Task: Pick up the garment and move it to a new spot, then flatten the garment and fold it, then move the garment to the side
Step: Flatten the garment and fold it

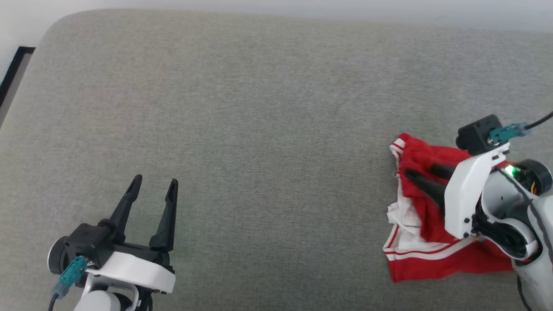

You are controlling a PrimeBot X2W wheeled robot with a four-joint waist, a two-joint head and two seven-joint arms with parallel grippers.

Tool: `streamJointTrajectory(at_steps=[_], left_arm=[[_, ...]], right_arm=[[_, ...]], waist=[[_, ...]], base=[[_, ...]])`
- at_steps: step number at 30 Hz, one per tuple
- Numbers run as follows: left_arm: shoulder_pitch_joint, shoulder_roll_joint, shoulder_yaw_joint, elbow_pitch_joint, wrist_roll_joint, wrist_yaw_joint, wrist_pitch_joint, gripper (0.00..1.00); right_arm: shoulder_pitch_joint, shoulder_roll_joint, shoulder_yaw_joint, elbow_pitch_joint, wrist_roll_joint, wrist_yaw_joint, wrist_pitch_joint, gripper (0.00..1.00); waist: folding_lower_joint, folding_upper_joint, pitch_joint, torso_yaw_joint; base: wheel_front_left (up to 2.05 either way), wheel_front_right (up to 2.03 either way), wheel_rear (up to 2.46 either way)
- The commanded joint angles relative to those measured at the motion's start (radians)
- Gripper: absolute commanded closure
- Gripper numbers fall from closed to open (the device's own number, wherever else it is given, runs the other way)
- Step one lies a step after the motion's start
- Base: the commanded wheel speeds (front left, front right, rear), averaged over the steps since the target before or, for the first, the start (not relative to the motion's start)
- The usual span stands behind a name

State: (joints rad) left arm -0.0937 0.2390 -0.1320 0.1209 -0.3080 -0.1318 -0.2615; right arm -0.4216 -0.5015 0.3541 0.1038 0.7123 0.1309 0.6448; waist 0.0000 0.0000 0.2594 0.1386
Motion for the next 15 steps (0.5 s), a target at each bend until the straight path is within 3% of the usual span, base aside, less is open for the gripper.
streamJointTrajectory(at_steps=[1, 8, 15], left_arm=[[-0.002, 0.006, 0.005, 0.006, -0.009, 0.002, -0.005, 0.0], [-0.006, 0.014, 0.021, 0.026, -0.029, 0.002, -0.005, 0.0], [-0.019, 0.005, 0.022, 0.073, -0.089, 0.002, -0.005, 0.0]], right_arm=[[-0.011, 0.009, -0.012, -0.006, 0.02, -0.001, -0.027, 0.0], [-0.011, -0.015, -0.047, -0.013, 0.02, -0.001, -0.136, 0.0], [0.011, -0.034, -0.06, 0.096, -0.001, -0.001, -0.319, 0.0]], waist=[[0.0, 0.0, -0.004, -0.013], [0.0, 0.0, -0.017, -0.057], [0.0, 0.0, -0.03, -0.086]], base=[[0.0, 0.0, 0.0], [0.0, 0.0, 0.0], [0.0, 0.0, 0.0]])
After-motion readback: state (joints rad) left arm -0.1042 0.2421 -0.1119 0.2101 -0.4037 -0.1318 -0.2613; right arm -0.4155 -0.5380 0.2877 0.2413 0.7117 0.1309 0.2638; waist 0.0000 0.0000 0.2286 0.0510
